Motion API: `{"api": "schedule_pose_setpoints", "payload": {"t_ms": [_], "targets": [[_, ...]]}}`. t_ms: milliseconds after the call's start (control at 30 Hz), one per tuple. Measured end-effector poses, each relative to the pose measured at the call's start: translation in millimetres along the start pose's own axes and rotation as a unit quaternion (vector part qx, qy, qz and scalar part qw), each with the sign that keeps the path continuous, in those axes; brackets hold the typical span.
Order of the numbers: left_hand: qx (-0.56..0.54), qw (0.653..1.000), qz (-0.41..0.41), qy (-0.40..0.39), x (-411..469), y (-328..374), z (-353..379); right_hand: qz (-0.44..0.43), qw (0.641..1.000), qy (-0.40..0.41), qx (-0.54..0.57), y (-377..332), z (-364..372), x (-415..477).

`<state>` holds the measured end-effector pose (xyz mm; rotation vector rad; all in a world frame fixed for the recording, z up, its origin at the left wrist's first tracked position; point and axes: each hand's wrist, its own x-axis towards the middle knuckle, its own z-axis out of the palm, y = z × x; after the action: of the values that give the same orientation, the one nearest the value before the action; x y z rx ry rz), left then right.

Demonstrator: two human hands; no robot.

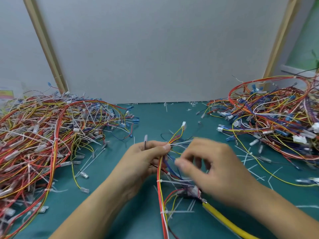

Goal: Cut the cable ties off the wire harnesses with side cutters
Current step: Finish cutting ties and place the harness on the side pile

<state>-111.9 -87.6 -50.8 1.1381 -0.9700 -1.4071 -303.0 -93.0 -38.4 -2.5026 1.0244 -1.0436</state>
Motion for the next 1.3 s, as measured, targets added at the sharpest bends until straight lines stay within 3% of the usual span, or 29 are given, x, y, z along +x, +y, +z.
{"api": "schedule_pose_setpoints", "payload": {"t_ms": [67,133,267,367,567,800,967,1067,1300], "targets": [[0.024,0.999,0.040,-0.009,-4,2,0,0.017,0.993,0.117,0.007,2,-4,4],[0.053,0.995,0.079,-0.017,-9,3,3,0.036,0.987,0.160,0.000,1,-6,7],[0.107,0.983,0.148,-0.004,-14,4,7,0.076,0.987,0.111,0.085,-3,1,5],[0.135,0.974,0.179,0.007,-17,5,9,0.053,0.994,0.073,0.055,-4,3,5],[0.098,0.989,0.112,0.017,-20,6,11,0.060,0.996,-0.049,0.038,-7,2,5],[0.060,0.996,0.048,0.035,-24,7,7,-0.039,0.980,0.005,-0.194,-18,-1,1],[-0.011,0.998,0.033,0.050,-22,9,9,-0.068,0.973,-0.019,-0.222,-22,3,-2],[-0.007,0.998,0.036,0.058,-21,7,9,-0.037,0.982,-0.051,-0.177,-22,3,1],[-0.013,0.996,0.053,0.077,-19,3,13,0.032,0.994,-0.077,0.067,-9,2,1]]}}
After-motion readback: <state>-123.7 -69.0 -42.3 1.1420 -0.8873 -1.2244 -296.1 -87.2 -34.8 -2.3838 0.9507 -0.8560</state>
